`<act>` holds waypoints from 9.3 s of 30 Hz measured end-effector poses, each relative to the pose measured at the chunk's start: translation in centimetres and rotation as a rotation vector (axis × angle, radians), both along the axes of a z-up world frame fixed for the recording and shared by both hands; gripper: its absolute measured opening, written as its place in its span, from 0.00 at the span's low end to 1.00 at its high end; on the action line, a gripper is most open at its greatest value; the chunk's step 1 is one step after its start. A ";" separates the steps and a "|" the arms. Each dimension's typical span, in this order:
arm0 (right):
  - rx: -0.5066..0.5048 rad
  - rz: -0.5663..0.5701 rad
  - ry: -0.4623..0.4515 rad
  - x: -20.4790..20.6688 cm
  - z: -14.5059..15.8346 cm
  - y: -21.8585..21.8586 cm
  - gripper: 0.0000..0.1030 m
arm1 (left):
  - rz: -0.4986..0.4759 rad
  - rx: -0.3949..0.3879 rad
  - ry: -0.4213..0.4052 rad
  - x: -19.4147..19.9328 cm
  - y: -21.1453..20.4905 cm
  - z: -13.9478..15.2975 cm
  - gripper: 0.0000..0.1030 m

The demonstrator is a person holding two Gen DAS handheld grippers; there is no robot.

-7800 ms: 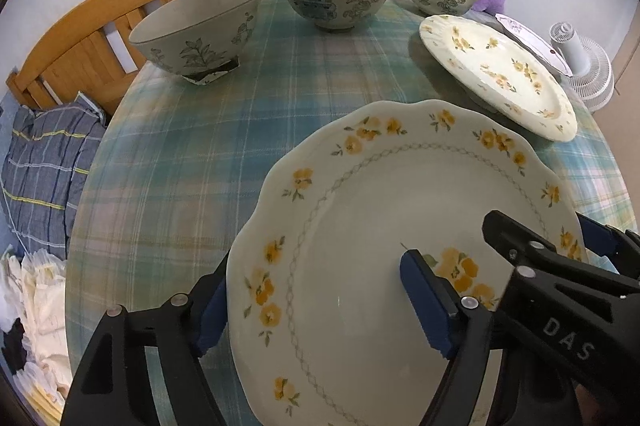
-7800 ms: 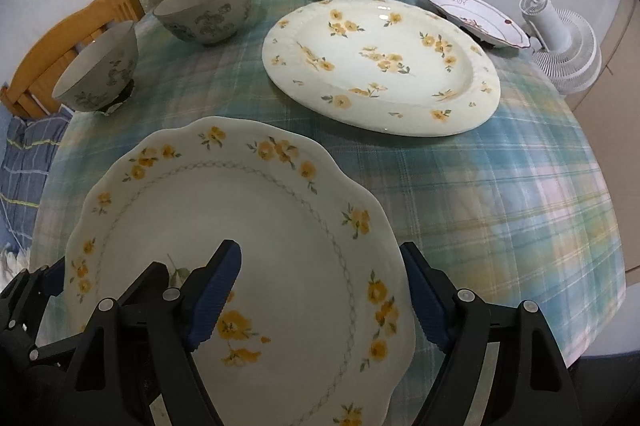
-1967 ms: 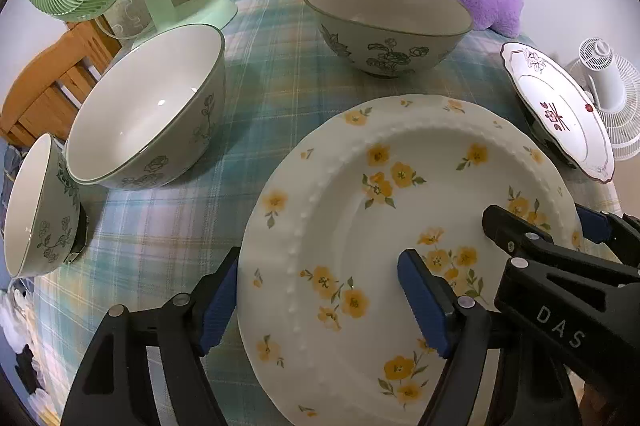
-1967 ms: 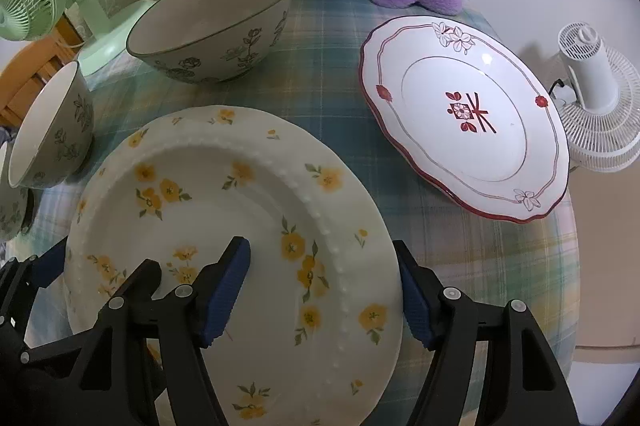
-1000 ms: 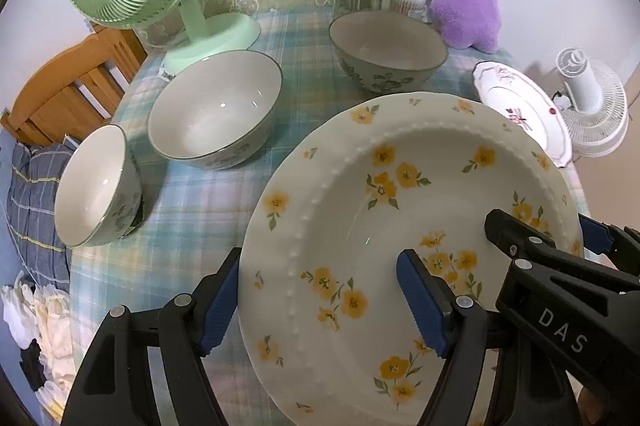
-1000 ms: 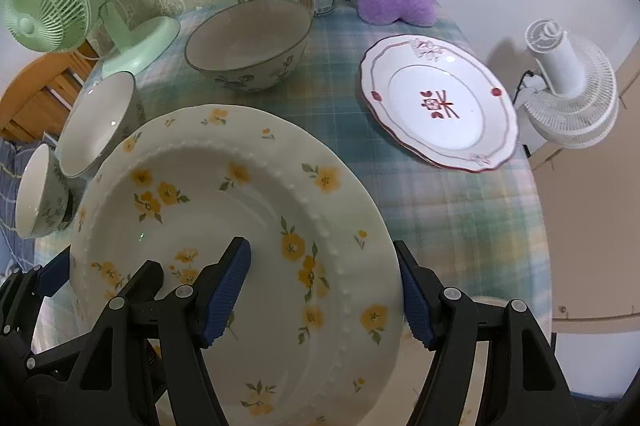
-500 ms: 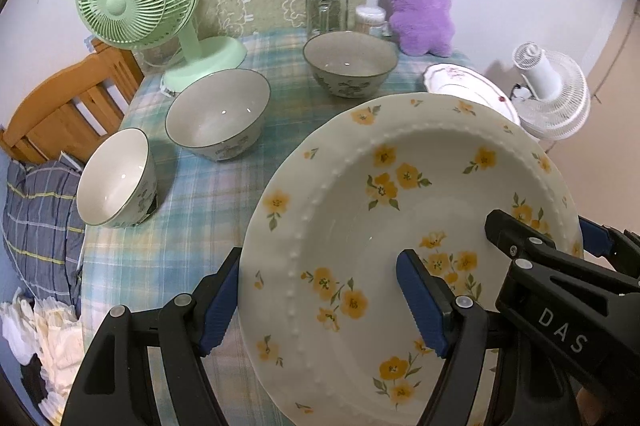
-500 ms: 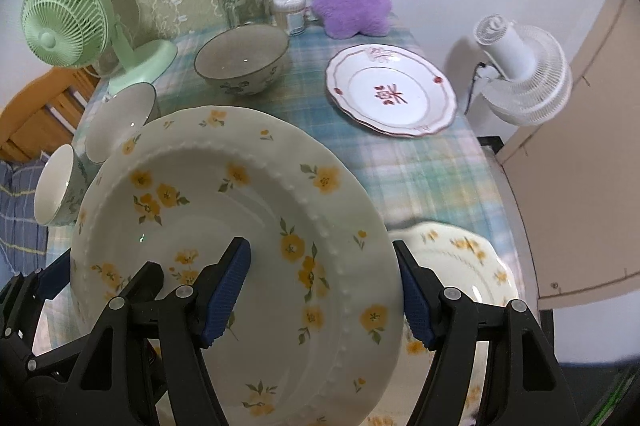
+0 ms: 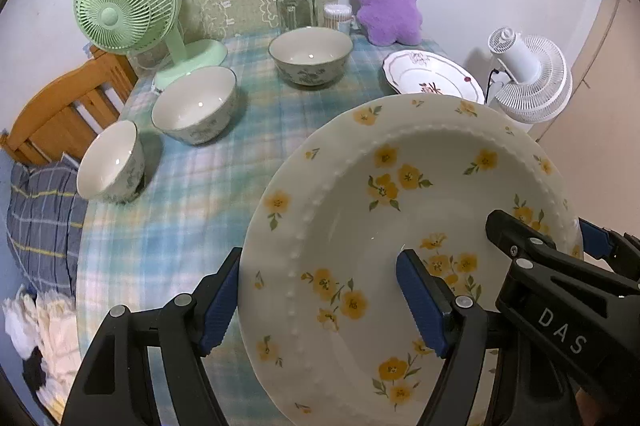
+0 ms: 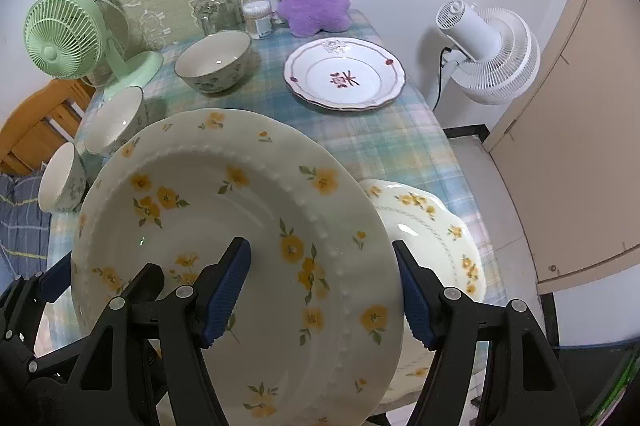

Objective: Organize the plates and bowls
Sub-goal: 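Lift the dotted-rim plate and carry it over the first plate, then lower the dotted-rim plate onto the first plate and open the left gripper, then withdraw the left gripper up from the plate stack, then move the left gripper to the red-trimmed plate and grasp its rim, then lift the red-trimmed plate with the left gripper and carry it over the plate stack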

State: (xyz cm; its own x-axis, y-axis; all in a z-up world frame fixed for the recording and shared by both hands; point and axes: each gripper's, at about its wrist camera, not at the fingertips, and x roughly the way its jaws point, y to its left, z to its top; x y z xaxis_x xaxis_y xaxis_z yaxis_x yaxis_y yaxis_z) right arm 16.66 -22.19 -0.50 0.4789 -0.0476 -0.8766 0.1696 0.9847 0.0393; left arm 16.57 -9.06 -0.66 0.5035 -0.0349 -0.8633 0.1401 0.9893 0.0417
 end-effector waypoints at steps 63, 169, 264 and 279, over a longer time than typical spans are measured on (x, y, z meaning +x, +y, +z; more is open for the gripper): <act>-0.050 0.117 0.214 1.6 -9.5 -13.9 0.70 | 0.099 0.060 0.168 0.9 -14.5 -9.8 0.79; 0.005 0.183 -0.109 23.6 -2.1 -13.9 0.75 | 0.172 0.005 -0.061 22.7 -15.0 -3.7 0.86; -0.026 0.082 -0.012 13.0 0.9 -10.1 0.57 | 0.053 -0.062 0.002 11.2 -10.8 0.6 0.64; -0.047 -0.008 0.044 4.5 -0.6 -10.5 0.57 | -0.042 -0.073 0.072 4.8 -11.6 -1.9 0.64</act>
State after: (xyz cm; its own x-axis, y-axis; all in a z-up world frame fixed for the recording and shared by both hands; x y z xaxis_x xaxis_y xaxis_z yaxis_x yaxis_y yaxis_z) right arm 21.21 -32.69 -1.07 0.4393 -0.0930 -0.8935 0.1784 0.9839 -0.0147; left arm 21.40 -20.70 -2.56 0.4372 -0.1190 -0.8915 0.1813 0.9825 -0.0423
